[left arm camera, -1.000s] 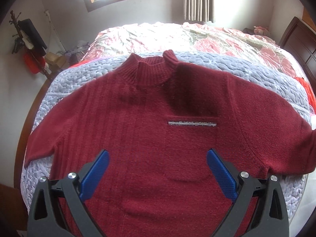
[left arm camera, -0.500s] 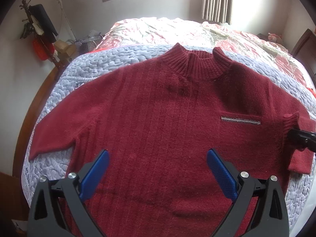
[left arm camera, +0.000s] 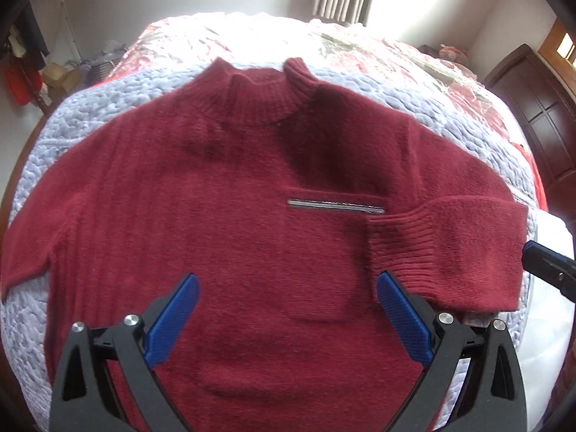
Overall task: Fold small clothes
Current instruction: 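Carry the gripped cuff across the sweater body toward the left tool and release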
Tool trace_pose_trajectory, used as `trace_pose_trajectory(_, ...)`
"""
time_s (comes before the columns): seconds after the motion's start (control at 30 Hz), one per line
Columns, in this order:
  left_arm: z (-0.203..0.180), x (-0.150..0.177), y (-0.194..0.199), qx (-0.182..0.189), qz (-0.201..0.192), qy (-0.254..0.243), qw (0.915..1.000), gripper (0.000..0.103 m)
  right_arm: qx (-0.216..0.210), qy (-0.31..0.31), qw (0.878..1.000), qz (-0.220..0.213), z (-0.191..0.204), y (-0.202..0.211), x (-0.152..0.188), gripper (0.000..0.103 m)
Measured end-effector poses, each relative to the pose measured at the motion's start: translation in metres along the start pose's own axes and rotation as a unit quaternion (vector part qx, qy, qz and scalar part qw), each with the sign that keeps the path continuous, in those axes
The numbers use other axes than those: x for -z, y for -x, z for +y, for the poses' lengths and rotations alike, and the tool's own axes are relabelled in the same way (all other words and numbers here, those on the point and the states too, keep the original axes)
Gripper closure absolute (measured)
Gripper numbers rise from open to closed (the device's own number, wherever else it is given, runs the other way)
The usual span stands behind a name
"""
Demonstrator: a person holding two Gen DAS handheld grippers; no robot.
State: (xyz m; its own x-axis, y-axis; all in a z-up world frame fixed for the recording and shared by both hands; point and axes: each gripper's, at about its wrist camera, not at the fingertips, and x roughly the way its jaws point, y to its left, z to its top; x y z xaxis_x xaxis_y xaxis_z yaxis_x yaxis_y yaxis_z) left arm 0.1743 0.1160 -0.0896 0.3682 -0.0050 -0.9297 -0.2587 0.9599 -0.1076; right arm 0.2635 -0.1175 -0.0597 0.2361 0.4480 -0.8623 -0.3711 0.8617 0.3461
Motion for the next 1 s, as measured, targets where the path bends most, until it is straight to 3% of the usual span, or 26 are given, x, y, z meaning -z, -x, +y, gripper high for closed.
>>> trace_pose_trajectory(0.17,-0.035,0.0,-0.026,0.047,0.04,0.015,0.998,0.004,0.012,-0.034,0.999,0.004,-0.037,0.005,0.027,0.059)
trace_pose_trajectory(0.33,-0.057,-0.002,-0.052,0.058,0.076,0.036,0.9947,0.008,0.024,-0.044,0.999,0.001,-0.058,0.012,0.048,0.059)
trace_pose_trajectory(0.4,-0.066,-0.002,-0.059,0.078,0.087,0.041,0.9923,0.034,0.029,-0.049,0.998,0.0,-0.064,0.013,0.053,0.059)
trace_pose_trajectory(0.53,-0.081,-0.003,-0.063,0.095,0.088,0.043,0.9907,0.065,0.028,-0.06,0.998,-0.003,-0.073,0.018,0.062,0.059)
trace_pose_trajectory(0.57,-0.084,-0.003,-0.061,0.106,0.087,0.044,0.9896,0.078,0.028,-0.061,0.998,-0.004,-0.074,0.018,0.062,0.059)
trace_pose_trajectory(0.6,-0.085,-0.004,-0.058,0.115,0.083,0.045,0.9888,0.084,0.028,-0.063,0.998,-0.005,-0.075,0.018,0.063,0.059)
trace_pose_trajectory(0.77,-0.083,-0.012,-0.025,0.125,0.024,0.033,0.9913,0.087,0.022,-0.076,0.997,-0.011,-0.08,0.022,0.065,0.059)
trace_pose_trajectory(1.0,-0.026,-0.034,0.038,0.075,-0.09,0.03,0.9927,0.087,0.007,-0.079,0.997,-0.017,-0.073,0.022,0.06,0.059)
